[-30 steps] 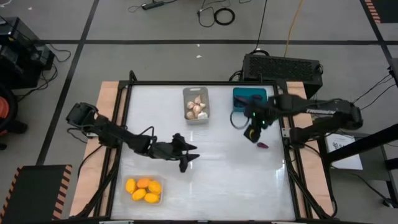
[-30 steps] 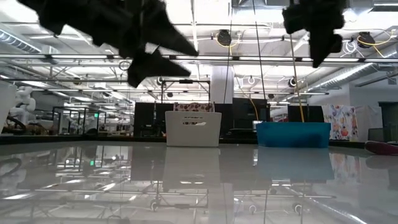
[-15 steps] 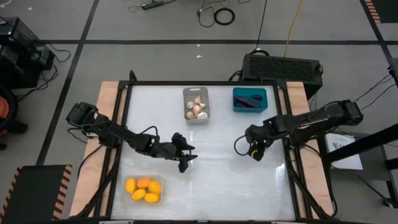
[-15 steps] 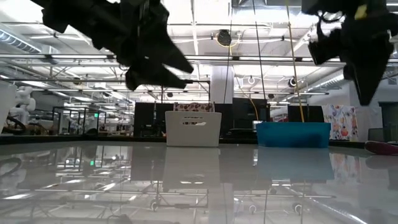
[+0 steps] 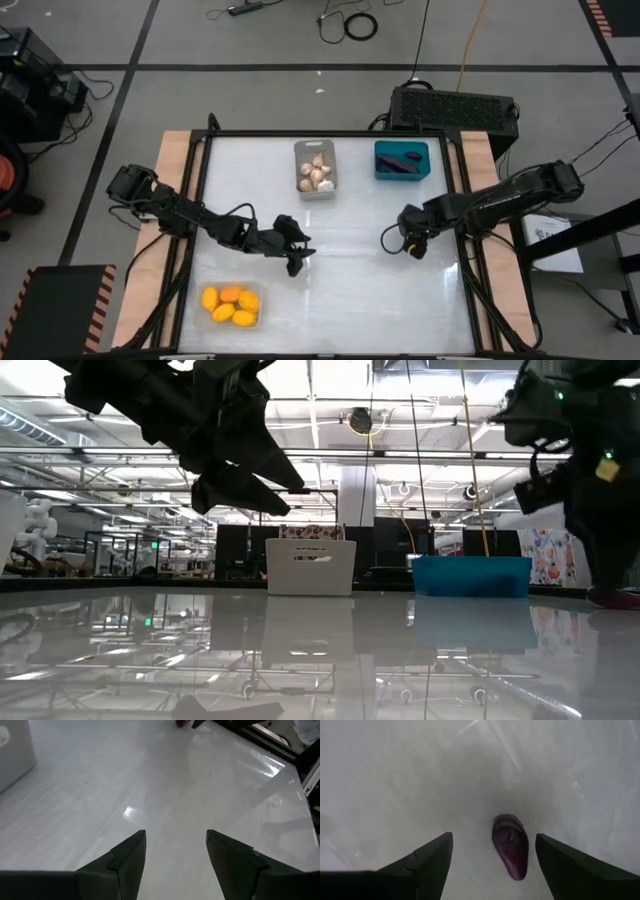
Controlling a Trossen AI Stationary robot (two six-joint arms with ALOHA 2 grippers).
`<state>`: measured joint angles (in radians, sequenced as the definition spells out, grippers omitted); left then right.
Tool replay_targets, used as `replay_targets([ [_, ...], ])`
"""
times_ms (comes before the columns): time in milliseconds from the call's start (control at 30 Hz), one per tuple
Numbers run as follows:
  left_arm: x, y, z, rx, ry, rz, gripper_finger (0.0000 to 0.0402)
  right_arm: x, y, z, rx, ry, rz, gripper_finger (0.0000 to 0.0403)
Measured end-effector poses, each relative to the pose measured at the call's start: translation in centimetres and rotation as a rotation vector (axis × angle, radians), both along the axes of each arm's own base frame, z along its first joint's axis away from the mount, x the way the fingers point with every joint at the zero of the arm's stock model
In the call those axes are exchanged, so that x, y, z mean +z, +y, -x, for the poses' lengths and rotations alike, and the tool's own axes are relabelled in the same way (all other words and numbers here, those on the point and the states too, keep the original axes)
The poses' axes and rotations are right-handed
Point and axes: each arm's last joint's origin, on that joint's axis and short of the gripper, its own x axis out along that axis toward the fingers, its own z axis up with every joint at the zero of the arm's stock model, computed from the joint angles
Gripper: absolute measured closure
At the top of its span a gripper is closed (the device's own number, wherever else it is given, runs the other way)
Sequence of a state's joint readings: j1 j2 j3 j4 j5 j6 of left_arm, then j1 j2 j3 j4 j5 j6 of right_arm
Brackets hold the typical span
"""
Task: Sort produce into baskets
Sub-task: Put the egg plant into the blue bin
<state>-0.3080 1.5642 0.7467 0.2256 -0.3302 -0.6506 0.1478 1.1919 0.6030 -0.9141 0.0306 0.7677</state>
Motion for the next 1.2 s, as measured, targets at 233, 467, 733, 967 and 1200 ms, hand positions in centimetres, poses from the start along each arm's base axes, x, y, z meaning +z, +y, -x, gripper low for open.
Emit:
replay_targets([
  [233, 0.0, -0.1, 0.0, 0.018, -0.001, 0.049, 0.0187, -2.3, -0.2, 1.1, -0.006, 0.014, 0.010, 0.0158],
  [467, 0.0, -0.1, 0.0, 0.031, -0.003, 0.080, 0.0187, -2.4, -0.2, 1.0, -0.031, -0.004, 0.010, 0.0259],
  [733, 0.0, -0.4, 0.1, 0.032, -0.003, 0.095, 0.0187, -0.5, 0.0, -0.6, -0.055, -0.090, 0.007, 0.0387],
  [967, 0.0, -0.5, 0.1, 0.026, -0.003, 0.095, 0.0187, 4.8, -0.6, -3.8, -0.012, -0.289, 0.160, 0.0381],
  [1200, 0.0, -0.5, 0.1, 0.027, -0.003, 0.094, 0.0187, 9.6, -4.8, -5.1, -0.120, -0.354, 0.462, 0.0380],
])
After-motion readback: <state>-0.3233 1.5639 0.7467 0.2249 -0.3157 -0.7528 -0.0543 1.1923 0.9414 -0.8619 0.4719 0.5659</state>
